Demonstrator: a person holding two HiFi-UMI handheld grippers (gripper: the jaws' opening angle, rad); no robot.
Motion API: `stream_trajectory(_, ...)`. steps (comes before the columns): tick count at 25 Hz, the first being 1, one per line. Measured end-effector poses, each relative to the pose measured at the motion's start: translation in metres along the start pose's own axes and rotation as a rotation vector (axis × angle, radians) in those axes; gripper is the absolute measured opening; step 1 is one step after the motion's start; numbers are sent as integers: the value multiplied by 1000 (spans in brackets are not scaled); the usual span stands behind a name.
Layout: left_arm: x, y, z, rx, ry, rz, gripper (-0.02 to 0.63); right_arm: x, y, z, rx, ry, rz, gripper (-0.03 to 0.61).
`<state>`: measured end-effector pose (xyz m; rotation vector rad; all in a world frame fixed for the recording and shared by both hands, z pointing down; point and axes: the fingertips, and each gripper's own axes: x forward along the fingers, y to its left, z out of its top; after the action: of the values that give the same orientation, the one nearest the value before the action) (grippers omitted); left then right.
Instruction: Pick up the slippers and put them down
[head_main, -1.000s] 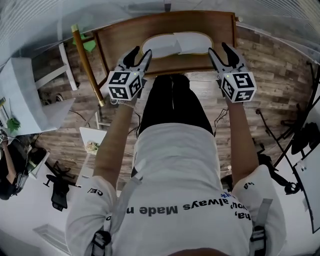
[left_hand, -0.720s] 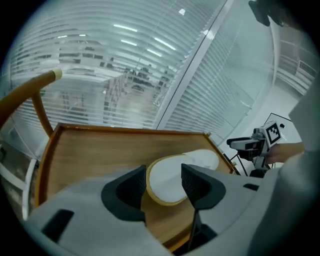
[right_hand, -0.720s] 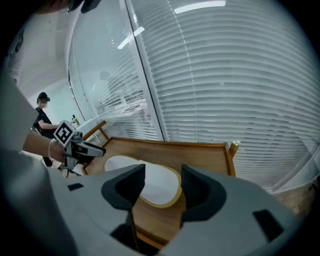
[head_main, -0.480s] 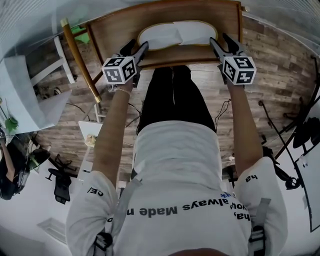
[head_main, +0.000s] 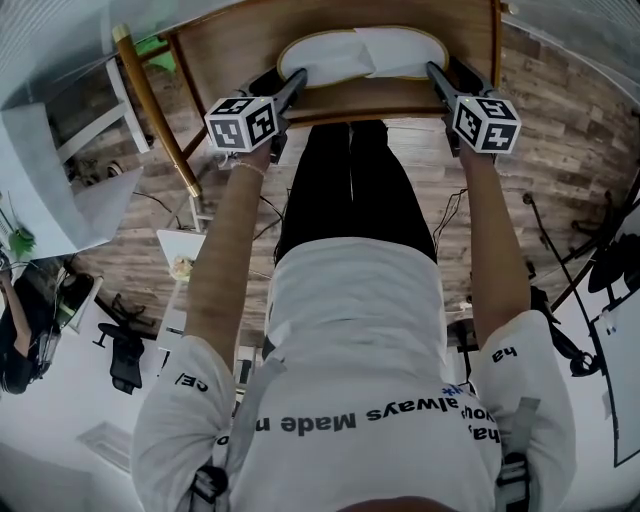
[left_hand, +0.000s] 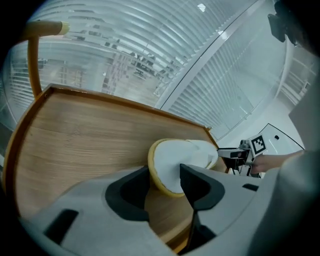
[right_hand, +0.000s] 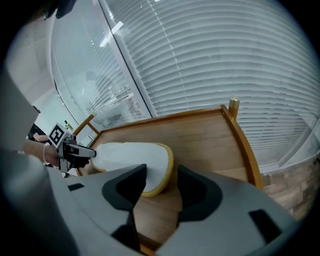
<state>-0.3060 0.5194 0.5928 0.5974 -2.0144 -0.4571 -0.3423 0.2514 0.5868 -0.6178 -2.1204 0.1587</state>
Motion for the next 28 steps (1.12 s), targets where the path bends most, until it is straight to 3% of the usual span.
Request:
stream_trajectory(7, -2, -2, 3, 5, -15, -2, 112, -4, -2, -3, 49, -25, -13, 76)
stream_trajectory(28, -41, -36, 43, -4, -89, -20, 69, -46, 19, 43, 39, -100, 9, 41)
